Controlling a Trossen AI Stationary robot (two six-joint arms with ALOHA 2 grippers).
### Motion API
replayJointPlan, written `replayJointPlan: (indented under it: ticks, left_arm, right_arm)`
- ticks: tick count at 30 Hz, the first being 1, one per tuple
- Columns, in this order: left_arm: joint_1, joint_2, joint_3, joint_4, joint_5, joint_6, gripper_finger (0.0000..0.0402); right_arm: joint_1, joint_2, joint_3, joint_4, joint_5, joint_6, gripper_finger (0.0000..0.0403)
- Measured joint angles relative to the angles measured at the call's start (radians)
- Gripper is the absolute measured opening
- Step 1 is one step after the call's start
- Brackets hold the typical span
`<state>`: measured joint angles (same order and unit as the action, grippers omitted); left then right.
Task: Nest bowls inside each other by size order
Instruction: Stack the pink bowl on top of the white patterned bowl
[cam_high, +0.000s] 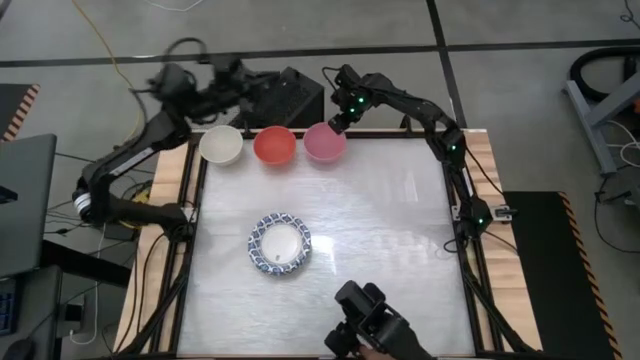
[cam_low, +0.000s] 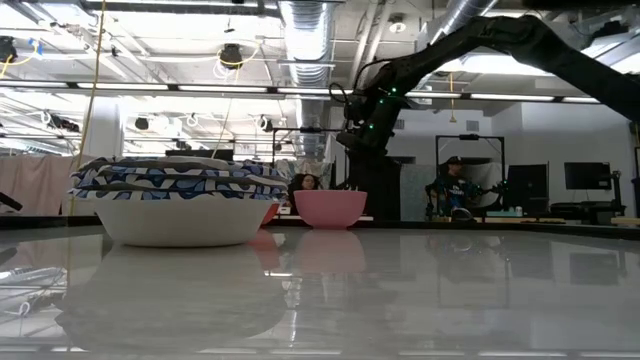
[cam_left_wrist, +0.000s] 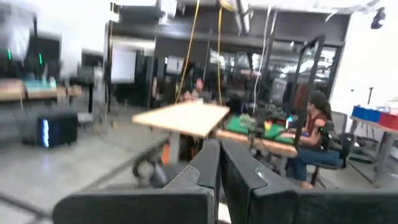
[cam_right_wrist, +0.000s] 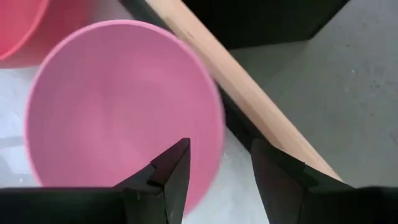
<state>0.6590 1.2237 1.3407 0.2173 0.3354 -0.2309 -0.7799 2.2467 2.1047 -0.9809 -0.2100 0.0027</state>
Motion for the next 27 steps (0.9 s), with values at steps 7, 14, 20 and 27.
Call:
replayJointPlan:
  ticks: [7,14,20,27]
  left_arm:
    - [-0.002,-0.118,0.001,-0.060,-0.011,0.131,0.0002]
    - [-0.002,-0.124,0.001,-0.157,-0.066,0.182,0.0002]
    - [-0.002,-0.079,-0.003,-0.188,-0.081,0.195,0.0002]
    - [-0.006,-0.063,-0.003,-0.302,-0.048,0.150,0.0002]
  right_arm:
    - [0.042,0.000,0.000,0.033,0.027,-0.030,0.0191]
    - [0.030,0.000,0.000,0.026,0.039,-0.065,0.0191]
    - [0.021,0.000,0.000,0.020,0.045,-0.093,0.0191]
    - [0.018,0.036,0.001,-0.013,0.033,-0.133,0.0191]
